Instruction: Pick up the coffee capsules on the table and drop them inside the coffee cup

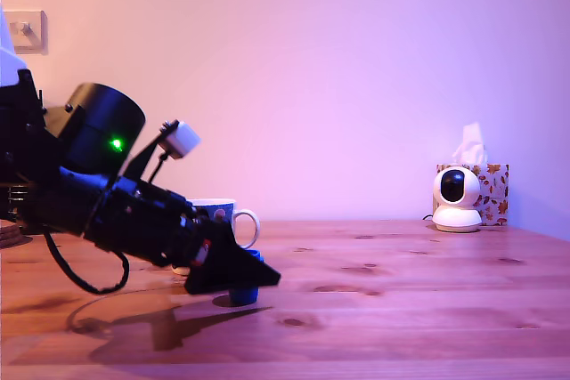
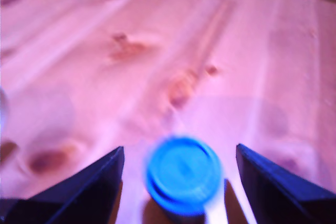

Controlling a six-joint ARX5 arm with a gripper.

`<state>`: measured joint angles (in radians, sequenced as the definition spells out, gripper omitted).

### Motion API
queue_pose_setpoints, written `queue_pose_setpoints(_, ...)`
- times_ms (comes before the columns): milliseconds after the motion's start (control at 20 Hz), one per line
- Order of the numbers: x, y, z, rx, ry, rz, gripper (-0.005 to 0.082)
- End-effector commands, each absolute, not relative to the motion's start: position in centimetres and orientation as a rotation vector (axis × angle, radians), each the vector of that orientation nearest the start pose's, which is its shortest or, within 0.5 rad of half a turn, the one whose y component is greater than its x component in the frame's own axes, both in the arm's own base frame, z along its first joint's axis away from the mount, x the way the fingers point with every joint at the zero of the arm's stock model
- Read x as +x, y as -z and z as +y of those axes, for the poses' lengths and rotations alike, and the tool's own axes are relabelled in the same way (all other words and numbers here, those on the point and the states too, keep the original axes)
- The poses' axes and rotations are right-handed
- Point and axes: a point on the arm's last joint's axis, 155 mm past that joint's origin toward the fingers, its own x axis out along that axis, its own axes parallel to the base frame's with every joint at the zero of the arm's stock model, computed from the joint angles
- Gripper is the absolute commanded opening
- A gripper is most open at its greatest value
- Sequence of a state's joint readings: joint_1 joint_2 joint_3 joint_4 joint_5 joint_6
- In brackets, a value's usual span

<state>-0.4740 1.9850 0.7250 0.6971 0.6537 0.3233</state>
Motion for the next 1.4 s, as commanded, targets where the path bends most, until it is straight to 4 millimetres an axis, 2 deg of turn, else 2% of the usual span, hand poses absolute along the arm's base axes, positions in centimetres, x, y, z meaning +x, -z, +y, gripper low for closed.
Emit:
queue_pose_setpoints(0, 33.6, -0.6, -30.2, 0.23, 1.184, 0.428, 0.0616)
queue_pose_setpoints(50, 33.7, -0.5, -30.2, 0.236, 1.176, 0.429, 0.0593)
queue_pose_setpoints(250, 33.6, -0.1, -30.0, 0.237, 1.166, 0.454, 0.0412)
queue_pose_setpoints(400, 33.7, 0.5, -29.6, 0.246, 1.144, 0.481, 0.0357)
queue_pose_setpoints(750, 33.8, 0.6, -29.5, 0.246, 1.136, 0.488, 0.0145)
queue_pose_setpoints(1000, 34.2, -0.6, -29.8, 0.197, 1.123, 0.473, 0.0142)
queue_pose_setpoints(1350, 34.7, -6.4, -29.7, 0.153, 1.092, 0.411, 0.0142)
